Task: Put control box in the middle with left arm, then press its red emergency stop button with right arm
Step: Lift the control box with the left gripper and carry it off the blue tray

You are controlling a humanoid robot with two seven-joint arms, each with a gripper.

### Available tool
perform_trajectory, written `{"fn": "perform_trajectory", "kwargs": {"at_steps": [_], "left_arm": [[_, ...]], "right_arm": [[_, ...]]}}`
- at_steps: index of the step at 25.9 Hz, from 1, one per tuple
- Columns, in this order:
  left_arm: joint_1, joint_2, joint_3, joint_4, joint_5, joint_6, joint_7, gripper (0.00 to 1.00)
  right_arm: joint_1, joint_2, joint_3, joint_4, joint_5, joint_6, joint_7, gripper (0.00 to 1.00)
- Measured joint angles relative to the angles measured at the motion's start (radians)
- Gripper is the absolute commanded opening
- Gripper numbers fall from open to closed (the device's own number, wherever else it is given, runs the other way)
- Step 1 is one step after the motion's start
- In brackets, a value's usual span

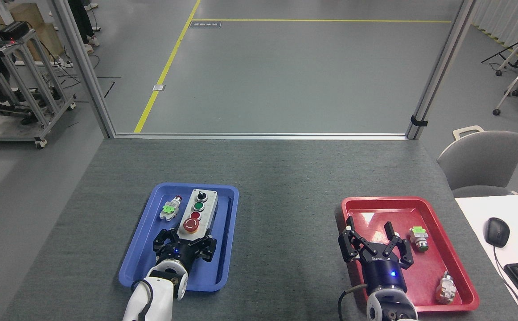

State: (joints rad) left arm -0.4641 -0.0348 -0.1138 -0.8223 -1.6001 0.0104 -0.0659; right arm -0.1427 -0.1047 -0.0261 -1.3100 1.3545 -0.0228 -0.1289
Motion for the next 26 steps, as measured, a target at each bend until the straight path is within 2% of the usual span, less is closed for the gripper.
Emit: {"fn": "perform_trajectory", "kwargs": {"at_steps": [4,8,11,13,17,21,26], "left_arm": [[-0.003,0.018,0.000,-0.049,0.074,-0.003,0.003,0.00],[0.057,0.067,-0.001,-0.230,0.185,-0.032,0.013,0.00],[0.113,0.075,-0.004,-0.365,0.243,-0.056,0.017,0.00],[0.144,0.058,-0.013,-0.424,0.257,-0.056,0.014,0.00],[0.166,-0.021,-0.063,-0.476,0.253,-0.052,0.013,0.00],[0.165,-0.078,-0.160,-0.465,0.230,-0.012,0.011,0.00],[0.153,-0.098,-0.305,-0.402,0.211,0.079,0.007,0.00]], "right_arm": [[0.000,0.001,0.000,0.000,0.000,0.001,0.000,1.00],[0.000,0.002,0.000,0.000,0.000,0.002,0.000,1.00],[0.000,0.003,0.000,0.000,0.000,0.003,0.000,1.00],[0.000,0.003,0.000,0.000,0.000,0.003,0.000,1.00],[-0.001,0.003,0.000,0.000,0.000,0.003,-0.002,1.00],[-0.001,0.001,0.000,0.000,0.000,0.003,-0.004,1.00],[-0.001,0.001,0.000,0.000,0.000,0.001,0.007,1.00]]}}
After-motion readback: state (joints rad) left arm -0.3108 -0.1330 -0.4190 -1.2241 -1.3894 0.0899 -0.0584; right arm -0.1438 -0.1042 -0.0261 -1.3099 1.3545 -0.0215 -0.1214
